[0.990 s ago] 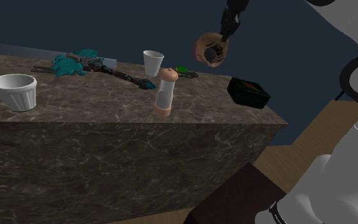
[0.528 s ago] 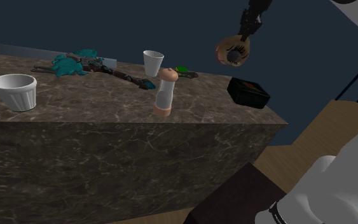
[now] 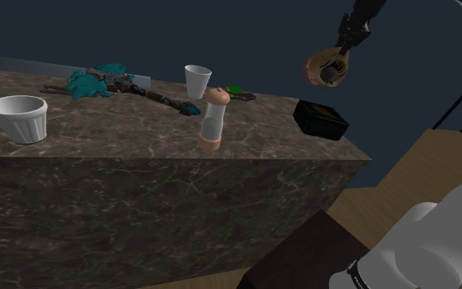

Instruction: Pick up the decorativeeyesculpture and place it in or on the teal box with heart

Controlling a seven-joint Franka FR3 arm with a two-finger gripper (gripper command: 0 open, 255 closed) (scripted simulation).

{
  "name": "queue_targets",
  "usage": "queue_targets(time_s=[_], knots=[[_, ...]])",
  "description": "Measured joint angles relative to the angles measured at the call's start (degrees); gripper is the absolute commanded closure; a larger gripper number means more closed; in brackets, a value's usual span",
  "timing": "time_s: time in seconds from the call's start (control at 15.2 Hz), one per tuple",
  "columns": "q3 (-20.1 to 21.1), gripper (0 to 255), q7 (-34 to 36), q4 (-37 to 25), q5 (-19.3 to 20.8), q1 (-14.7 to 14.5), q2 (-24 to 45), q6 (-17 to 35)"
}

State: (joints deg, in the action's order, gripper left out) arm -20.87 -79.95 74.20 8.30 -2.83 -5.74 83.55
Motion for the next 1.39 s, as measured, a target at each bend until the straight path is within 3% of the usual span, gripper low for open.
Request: queue_targets(time_s=[0.46, 1.39], knots=[[-6.3, 255, -10.5, -4.6, -2.5, 4.3, 0.6, -2.9], [-5.0, 255, -8.7, 15.4, 1.4, 4.7, -8.1, 9.0]])
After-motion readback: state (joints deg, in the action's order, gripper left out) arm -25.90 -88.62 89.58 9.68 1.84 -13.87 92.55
